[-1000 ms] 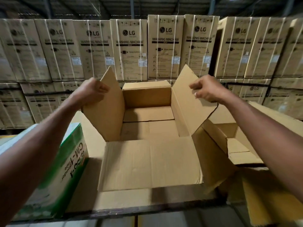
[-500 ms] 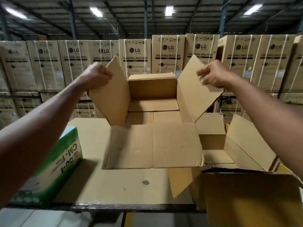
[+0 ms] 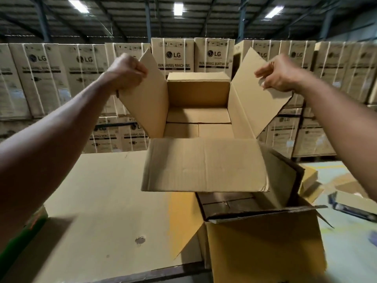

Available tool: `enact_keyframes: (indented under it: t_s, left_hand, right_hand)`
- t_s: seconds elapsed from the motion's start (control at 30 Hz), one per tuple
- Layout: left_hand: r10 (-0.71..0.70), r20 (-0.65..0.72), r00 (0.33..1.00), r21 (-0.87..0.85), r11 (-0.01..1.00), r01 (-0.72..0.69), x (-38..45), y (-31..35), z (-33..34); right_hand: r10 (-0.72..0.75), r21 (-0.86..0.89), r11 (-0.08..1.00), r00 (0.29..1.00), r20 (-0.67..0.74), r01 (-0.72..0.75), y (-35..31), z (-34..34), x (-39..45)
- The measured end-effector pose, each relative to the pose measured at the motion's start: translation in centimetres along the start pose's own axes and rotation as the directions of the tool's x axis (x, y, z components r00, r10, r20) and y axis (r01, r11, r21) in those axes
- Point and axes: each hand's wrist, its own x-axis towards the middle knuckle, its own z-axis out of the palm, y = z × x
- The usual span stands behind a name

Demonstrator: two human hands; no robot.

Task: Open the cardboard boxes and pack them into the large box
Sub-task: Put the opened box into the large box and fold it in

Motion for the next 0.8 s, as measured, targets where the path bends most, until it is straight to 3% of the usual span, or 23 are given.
enact_keyframes:
  t_s: [0.3, 0.57, 0.8]
  left_hand:
    - [0.034, 0.049, 0.998, -0.060, 0.998, -0.032, 3.5, 6.7, 10.5]
    - [-0.059, 0.105, 0.993, 0.011, 0.998, 0.058, 1.8, 9.0, 19.3]
    - [-0.231, 0.154, 0.961, 0.013, 0.973, 0.231, -1.4, 7.1, 25.6]
  right_hand:
    - [0.037, -0.054, 0.998, 0.999, 0.014, -0.036, 10.6, -2.5, 3.3]
    - [0.017, -0.071, 0.997, 0.983, 0.181, -0.004, 20.6, 0.8, 7.5]
    - [0.026, -0.067, 0.998, 0.958, 0.284, -0.007, 26.4, 5.7, 8.0]
